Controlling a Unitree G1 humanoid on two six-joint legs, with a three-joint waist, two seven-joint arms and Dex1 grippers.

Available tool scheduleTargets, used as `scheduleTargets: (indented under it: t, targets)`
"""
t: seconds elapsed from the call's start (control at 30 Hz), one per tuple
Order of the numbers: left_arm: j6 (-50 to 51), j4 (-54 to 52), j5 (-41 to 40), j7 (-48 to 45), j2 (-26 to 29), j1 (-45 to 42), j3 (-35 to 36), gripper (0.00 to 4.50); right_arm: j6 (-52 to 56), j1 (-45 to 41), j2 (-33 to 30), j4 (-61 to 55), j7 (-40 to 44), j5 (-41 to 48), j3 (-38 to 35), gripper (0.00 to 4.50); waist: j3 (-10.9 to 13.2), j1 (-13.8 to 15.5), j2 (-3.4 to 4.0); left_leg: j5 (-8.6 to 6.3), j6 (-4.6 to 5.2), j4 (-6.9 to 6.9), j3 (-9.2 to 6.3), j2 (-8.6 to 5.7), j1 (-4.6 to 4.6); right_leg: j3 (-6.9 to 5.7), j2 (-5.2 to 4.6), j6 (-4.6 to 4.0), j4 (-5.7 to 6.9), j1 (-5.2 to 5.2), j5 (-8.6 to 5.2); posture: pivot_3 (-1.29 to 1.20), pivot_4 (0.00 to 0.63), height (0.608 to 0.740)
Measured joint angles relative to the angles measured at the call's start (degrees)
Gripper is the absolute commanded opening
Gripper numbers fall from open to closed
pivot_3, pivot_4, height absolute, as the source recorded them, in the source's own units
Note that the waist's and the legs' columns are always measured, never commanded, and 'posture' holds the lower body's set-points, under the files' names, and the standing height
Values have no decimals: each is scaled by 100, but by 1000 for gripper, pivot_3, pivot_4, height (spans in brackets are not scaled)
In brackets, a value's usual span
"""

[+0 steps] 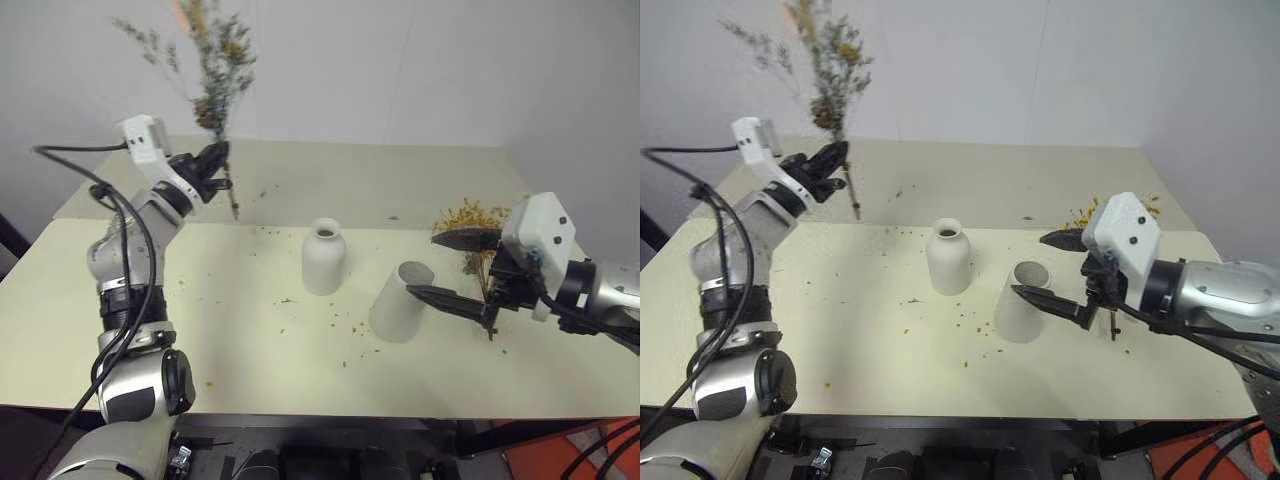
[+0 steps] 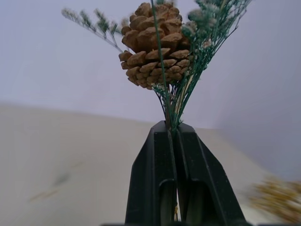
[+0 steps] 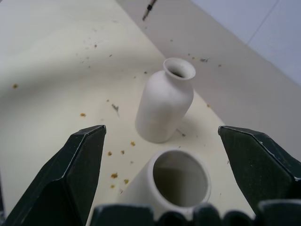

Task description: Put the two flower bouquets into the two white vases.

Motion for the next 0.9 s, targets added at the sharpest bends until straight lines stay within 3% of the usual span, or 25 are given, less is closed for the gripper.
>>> scheduleTargets:
  t: [0.17, 0.37, 0.53, 0.9]
  targets:
    - [-651, 1656, -387, -1879, -261, -867, 37, 34, 0, -94, 226, -90, -362, -133, 253, 4500, 0, -27, 0, -1, 1, -7, -2, 1, -12, -1, 1, -6, -6, -8, 2, 0, 150, 740]
    - [-1033, 3284, -380, -3208, -317, -1380, 147, 34, 18, -101, 475, -338, -871, -264, 383, 4500, 0, -67, 0, -1, 3, -7, -6, 1, -26, -1, 3, -6, -2, -21, 2, 0, 150, 740]
    - [-1126, 3815, -329, -3700, -318, -1690, 194, 34, 75, -27, 624, -543, -1265, -318, 382, 4500, 0, -38, 0, -1, 3, -4, -8, 0, -29, -3, 2, -2, -1, -21, 0, 0, 150, 740]
    - [-1508, 4195, -130, -3735, -505, -1827, 287, 34, 99, 262, 654, -690, -1421, -301, 257, 4500, 0, -31, 0, -1, 3, -3, -10, 1, -28, -3, 3, -2, 2, -21, 0, 0, 150, 740]
